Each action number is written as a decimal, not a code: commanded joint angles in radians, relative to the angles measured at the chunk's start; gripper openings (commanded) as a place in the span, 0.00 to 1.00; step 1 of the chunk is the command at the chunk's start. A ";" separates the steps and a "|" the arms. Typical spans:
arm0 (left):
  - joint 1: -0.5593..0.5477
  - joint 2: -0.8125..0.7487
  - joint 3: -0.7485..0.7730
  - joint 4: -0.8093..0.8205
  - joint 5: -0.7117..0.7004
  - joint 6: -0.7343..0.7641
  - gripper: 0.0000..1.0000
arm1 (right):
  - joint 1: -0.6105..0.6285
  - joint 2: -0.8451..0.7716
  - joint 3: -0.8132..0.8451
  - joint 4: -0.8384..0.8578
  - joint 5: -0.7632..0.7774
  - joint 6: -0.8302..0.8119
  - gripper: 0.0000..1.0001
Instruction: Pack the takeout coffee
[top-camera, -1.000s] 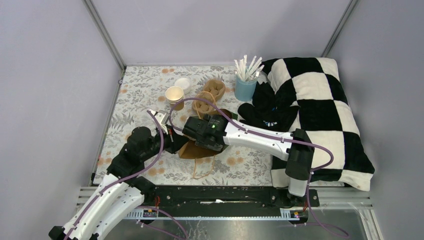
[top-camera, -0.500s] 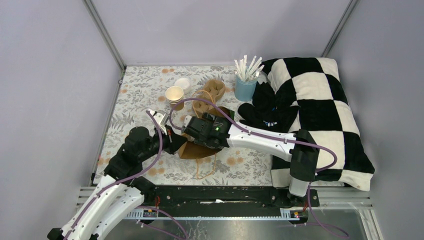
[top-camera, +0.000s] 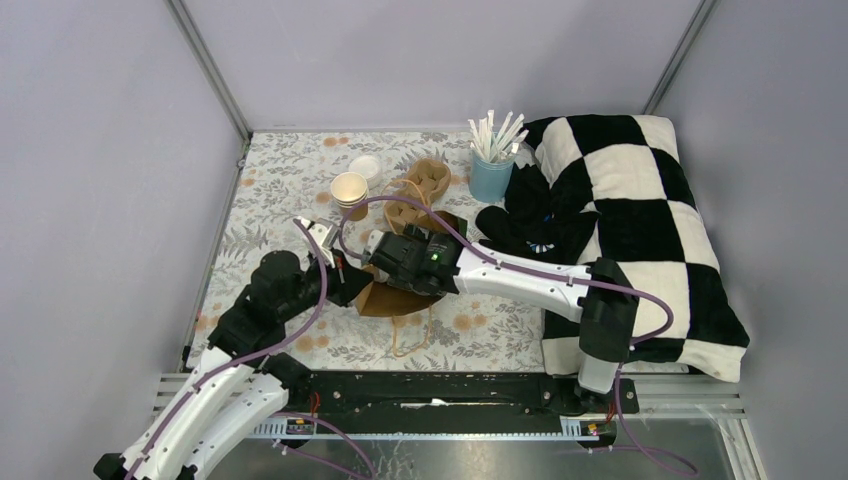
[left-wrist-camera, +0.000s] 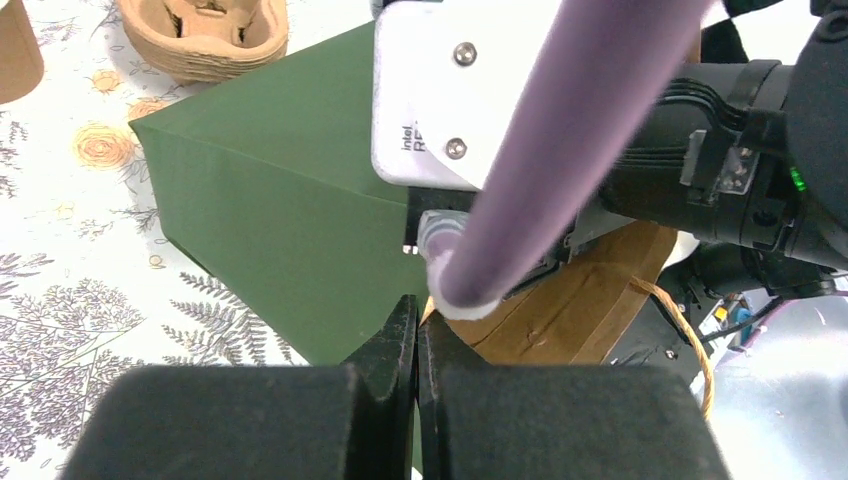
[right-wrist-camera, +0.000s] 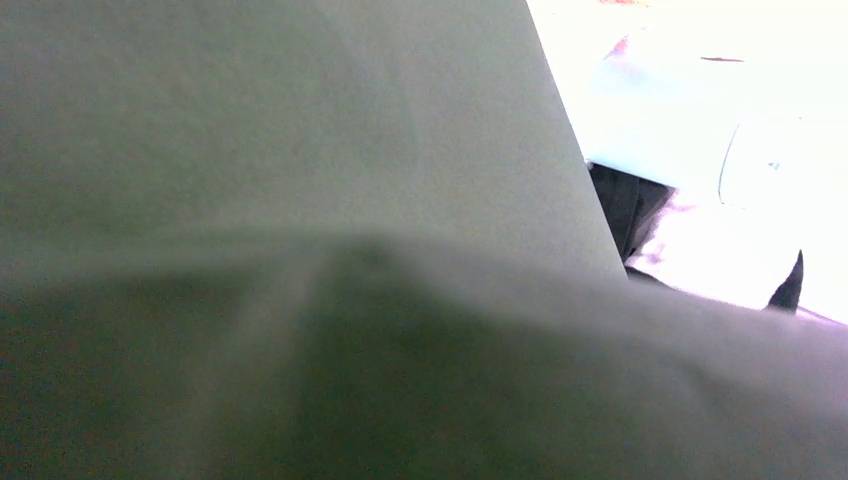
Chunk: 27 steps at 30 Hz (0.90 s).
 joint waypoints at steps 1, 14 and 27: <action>0.001 -0.001 0.096 0.044 -0.098 0.025 0.00 | -0.046 -0.068 -0.106 -0.013 -0.010 -0.087 0.28; 0.001 0.095 0.164 0.001 -0.234 0.039 0.00 | -0.101 -0.253 -0.212 0.238 -0.260 -0.283 0.26; 0.001 0.072 0.105 0.049 -0.225 0.009 0.00 | -0.104 -0.256 -0.278 0.254 -0.172 -0.517 0.22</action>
